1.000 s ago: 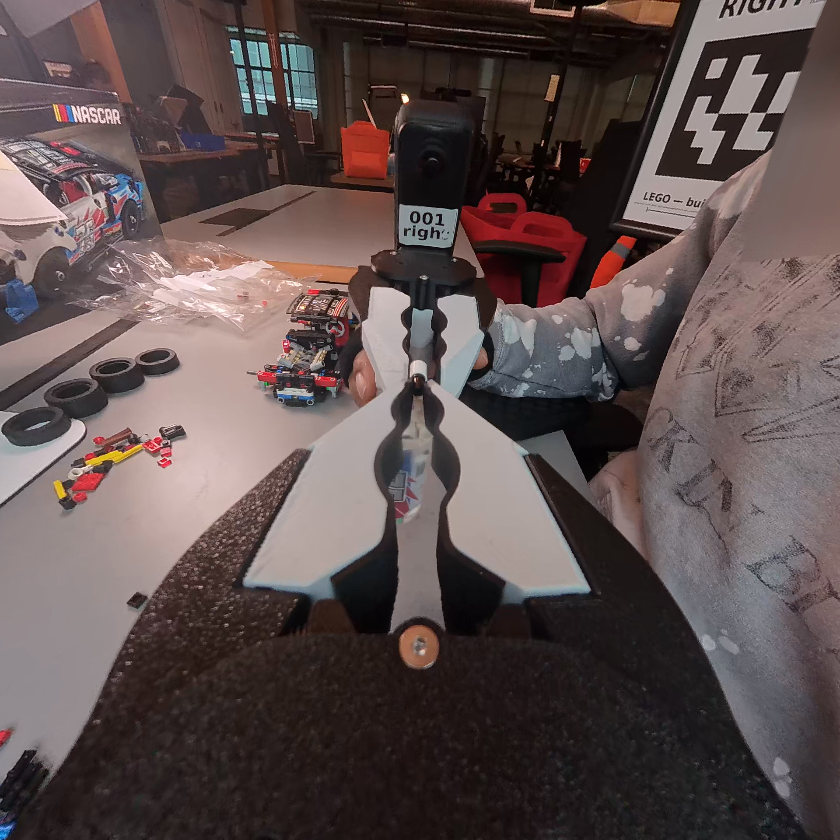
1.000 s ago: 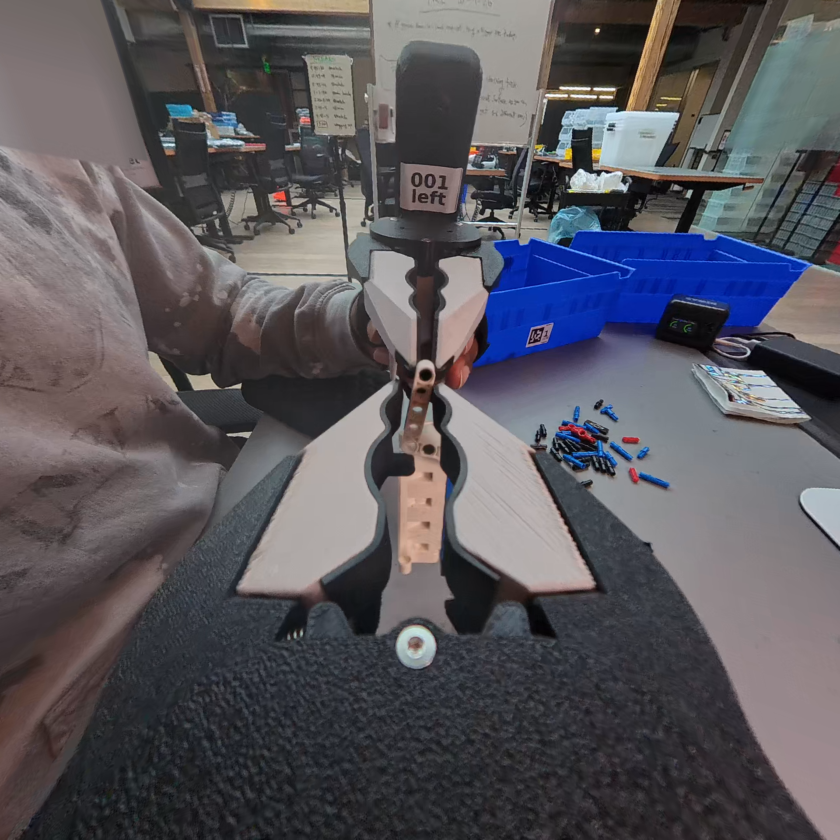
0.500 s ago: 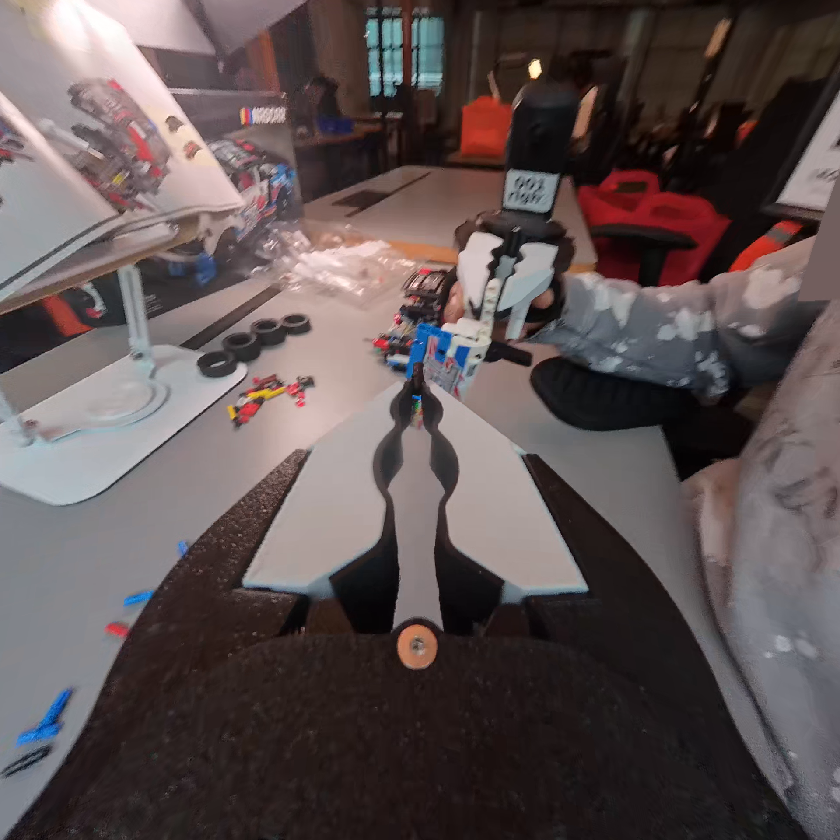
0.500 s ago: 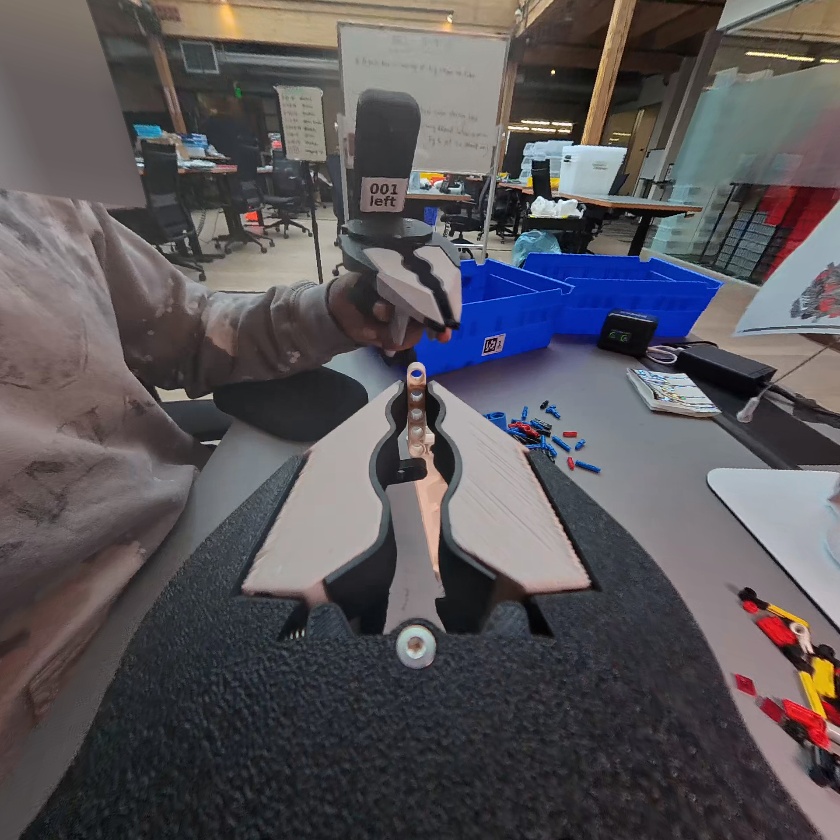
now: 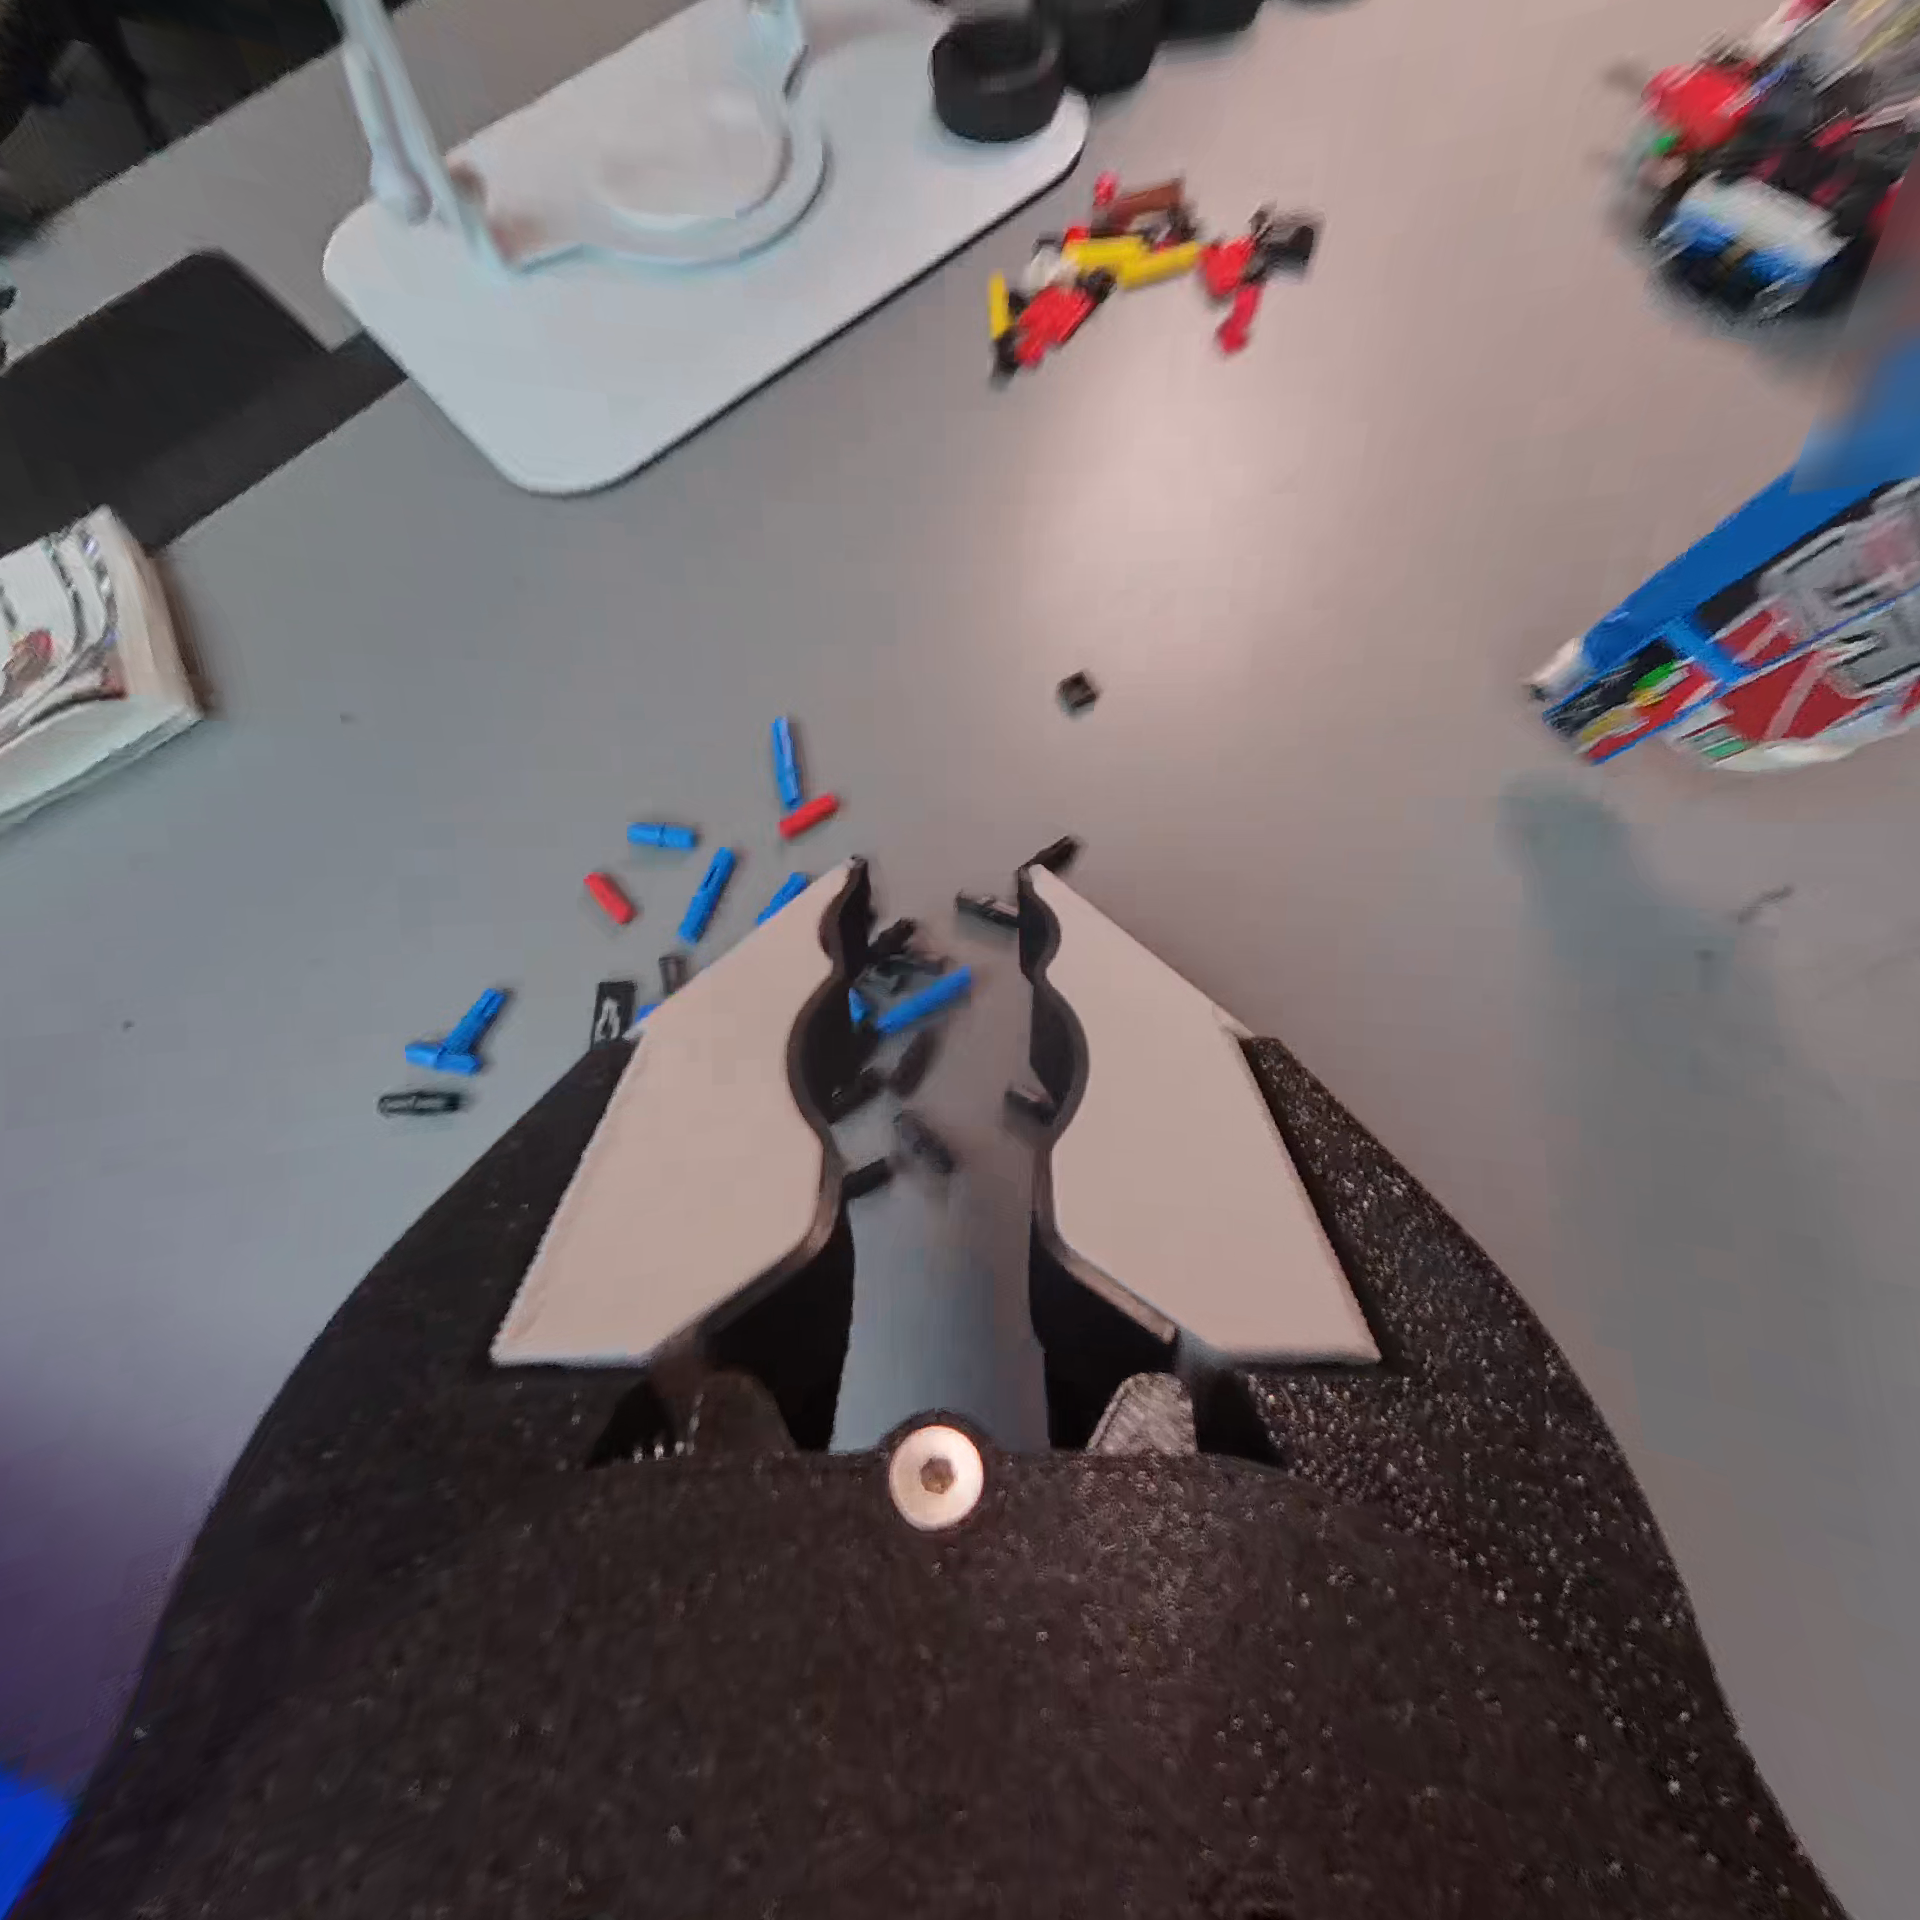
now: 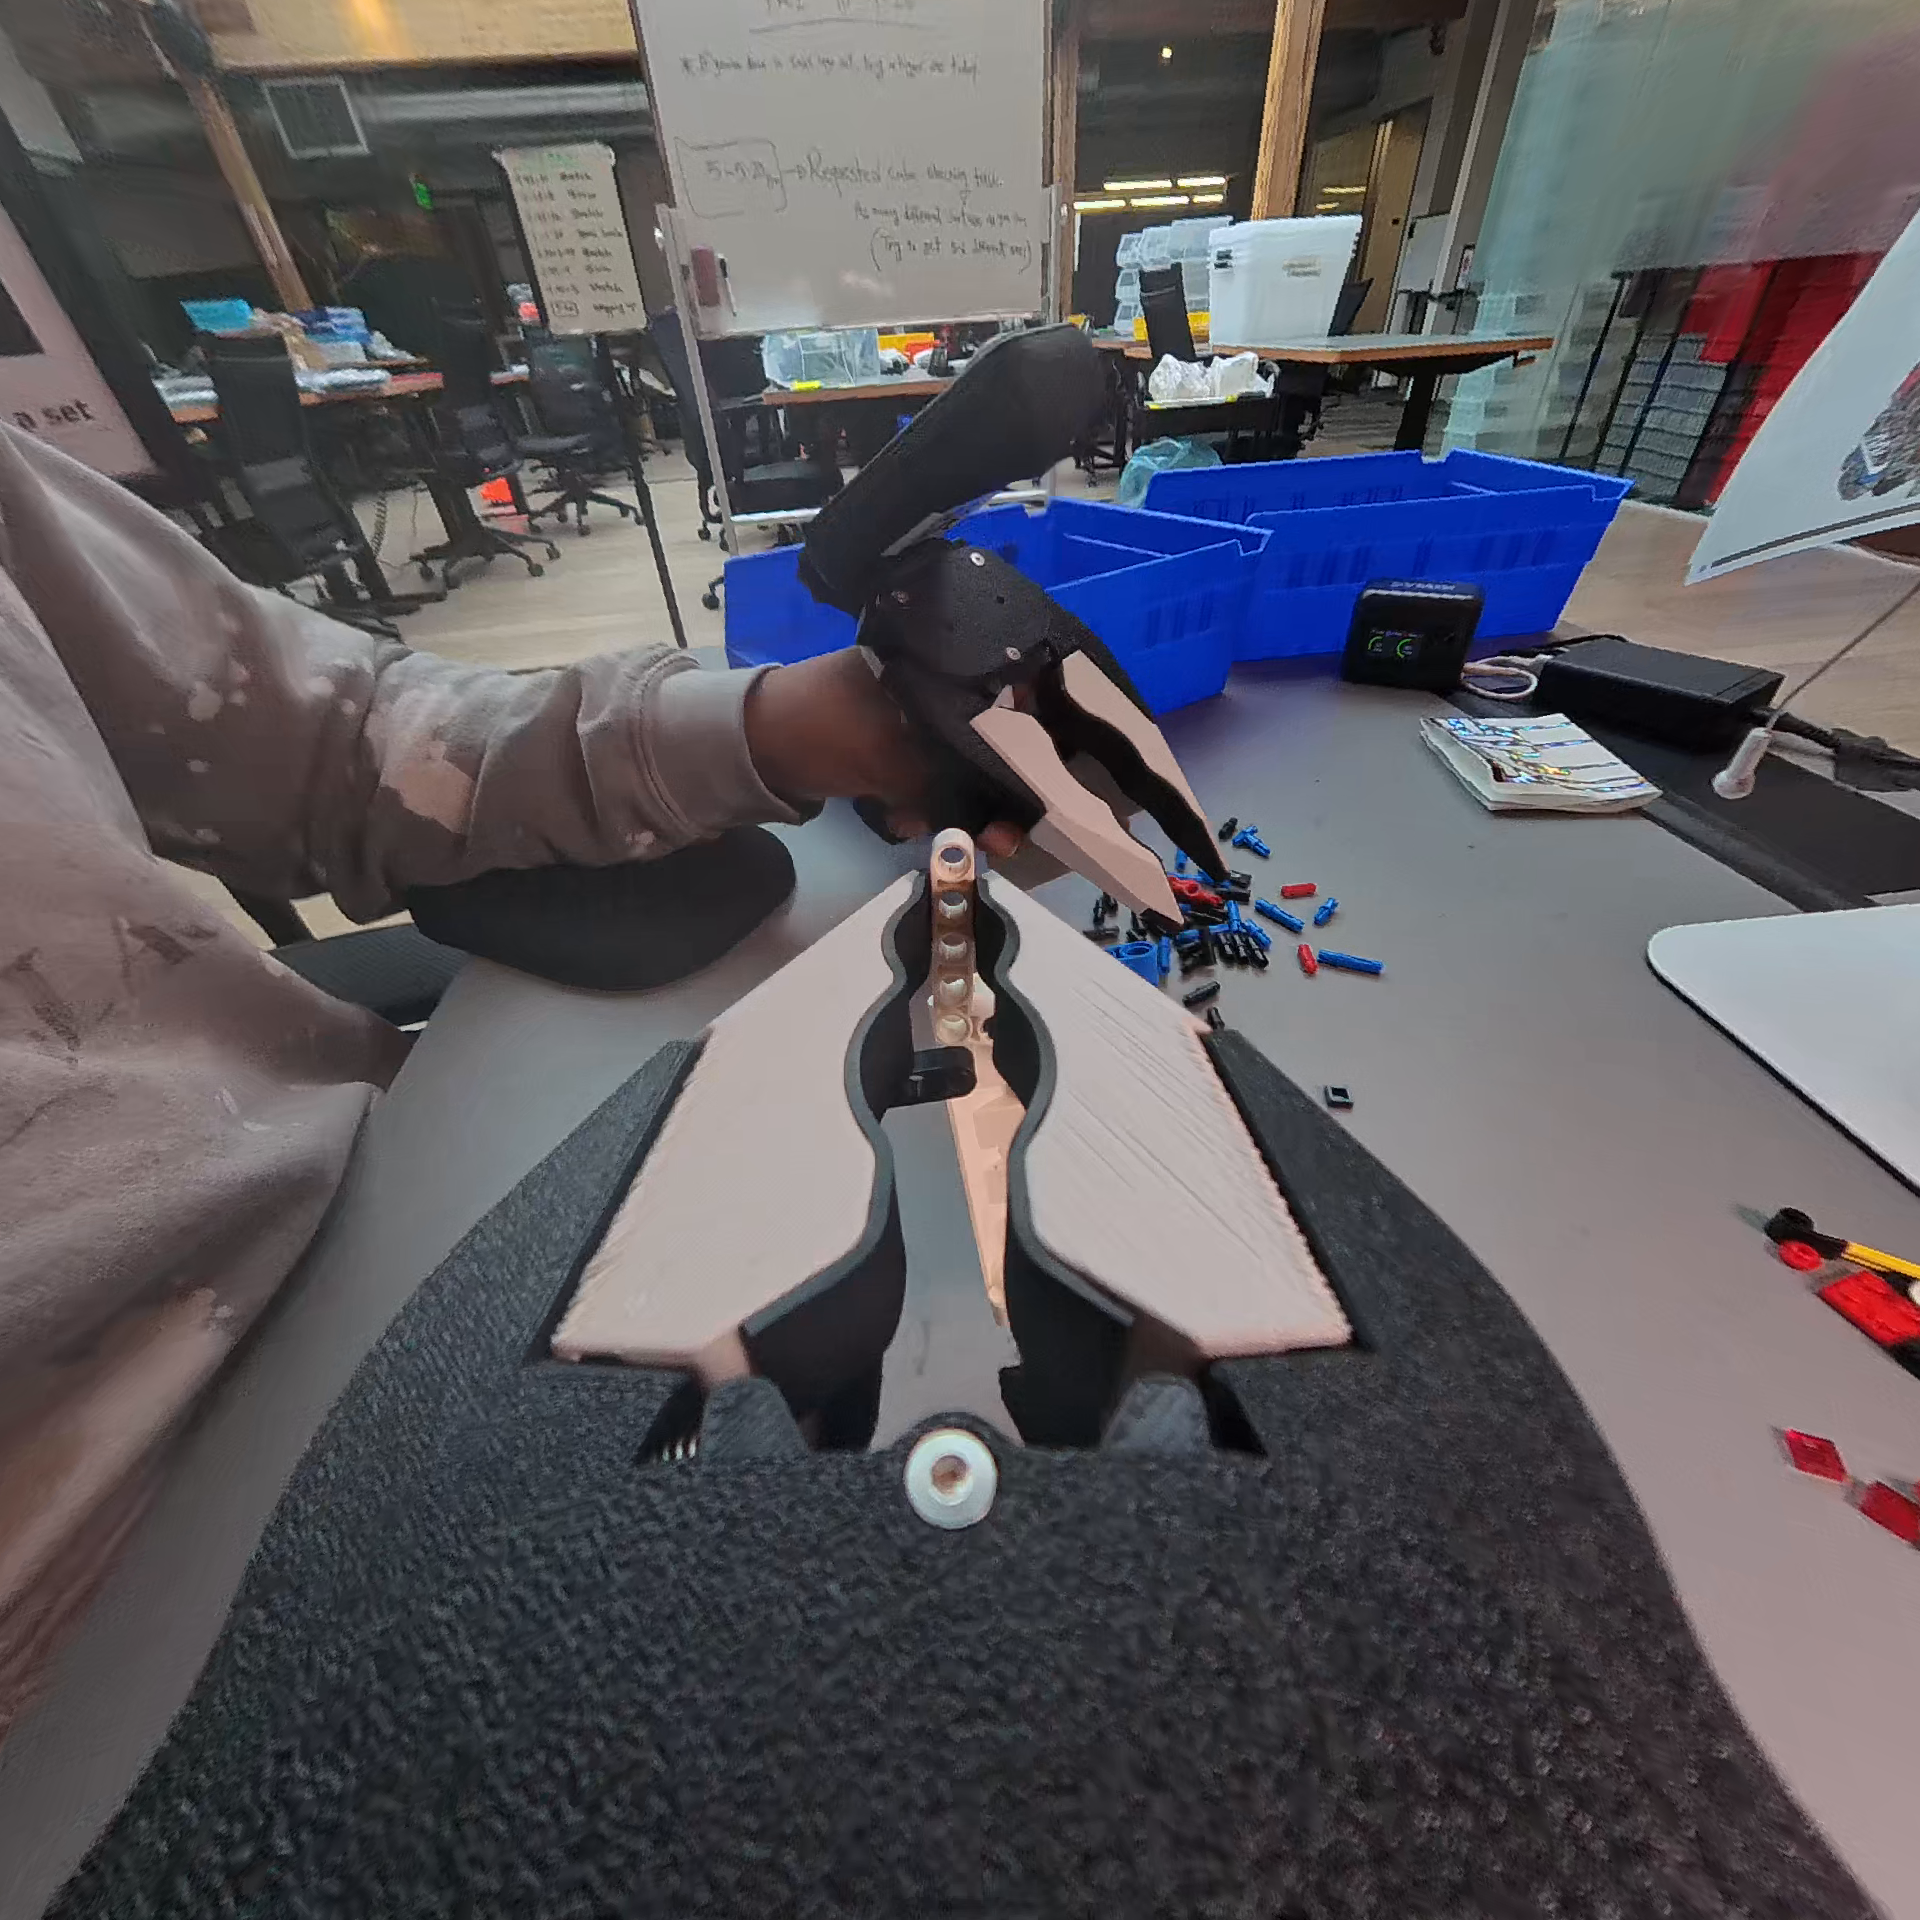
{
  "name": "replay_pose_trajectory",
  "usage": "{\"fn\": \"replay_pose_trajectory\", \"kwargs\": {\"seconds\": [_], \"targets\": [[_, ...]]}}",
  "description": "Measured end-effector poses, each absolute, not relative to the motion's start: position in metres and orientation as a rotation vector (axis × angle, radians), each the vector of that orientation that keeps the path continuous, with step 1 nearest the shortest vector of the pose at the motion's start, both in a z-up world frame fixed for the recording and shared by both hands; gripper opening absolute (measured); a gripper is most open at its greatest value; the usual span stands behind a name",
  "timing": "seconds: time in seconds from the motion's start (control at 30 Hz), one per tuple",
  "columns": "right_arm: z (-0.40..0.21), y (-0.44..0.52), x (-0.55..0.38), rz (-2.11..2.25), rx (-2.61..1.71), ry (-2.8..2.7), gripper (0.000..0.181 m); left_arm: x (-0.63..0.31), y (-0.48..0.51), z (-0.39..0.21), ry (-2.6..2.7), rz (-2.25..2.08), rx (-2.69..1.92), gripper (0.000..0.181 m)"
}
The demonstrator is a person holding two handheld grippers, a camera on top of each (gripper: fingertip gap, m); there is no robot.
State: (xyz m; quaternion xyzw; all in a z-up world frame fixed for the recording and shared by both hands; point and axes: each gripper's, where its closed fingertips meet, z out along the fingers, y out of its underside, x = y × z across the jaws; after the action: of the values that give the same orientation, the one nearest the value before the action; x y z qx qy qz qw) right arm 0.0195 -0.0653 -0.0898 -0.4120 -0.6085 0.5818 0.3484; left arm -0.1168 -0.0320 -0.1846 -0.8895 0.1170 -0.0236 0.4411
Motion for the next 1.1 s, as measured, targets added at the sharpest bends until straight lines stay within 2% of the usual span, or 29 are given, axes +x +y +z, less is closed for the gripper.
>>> {"fn": "replay_pose_trajectory", "kwargs": {"seconds": [0.17, 0.3, 0.43, 0.57, 0.67, 0.77, 0.93, 1.1], "targets": [[-0.052, -0.071, 0.028, 1.961, -1.070, -1.347, 0.007, -0.022, -0.057, -0.118, 0.487, -0.702, -1.816, 0.054], [-0.038, -0.075, 0.032, 2.293, -1.096, -1.208, 0.007, 0.027, -0.079, -0.099, 0.559, -1.023, -1.674, 0.070], [-0.046, -0.078, 0.024, 2.292, -1.161, -1.188, 0.007, 0.052, -0.084, -0.103, 0.574, -1.120, -1.702, 0.068], [-0.050, -0.078, 0.016, 2.219, -1.232, -1.172, 0.007, 0.047, -0.075, -0.118, 0.543, -1.030, -1.779, 0.052], [-0.045, -0.077, 0.015, 2.167, -1.220, -1.163, 0.009, 0.047, -0.081, -0.110, 0.504, -1.183, -1.742, 0.051], [-0.038, -0.071, 0.026, 1.984, -1.084, -1.256, 0.021, 0.044, -0.087, -0.093, 0.408, -1.416, -1.648, 0.050], [-0.048, -0.089, 0.040, 1.440, -0.768, -1.563, 0.018, 0.039, -0.094, -0.082, 0.256, -1.770, -1.561, 0.049], [-0.056, -0.102, 0.036, 1.157, -0.631, -1.629, 0.017, 0.054, -0.103, -0.091, 0.271, -1.908, -1.605, 0.050]]}}
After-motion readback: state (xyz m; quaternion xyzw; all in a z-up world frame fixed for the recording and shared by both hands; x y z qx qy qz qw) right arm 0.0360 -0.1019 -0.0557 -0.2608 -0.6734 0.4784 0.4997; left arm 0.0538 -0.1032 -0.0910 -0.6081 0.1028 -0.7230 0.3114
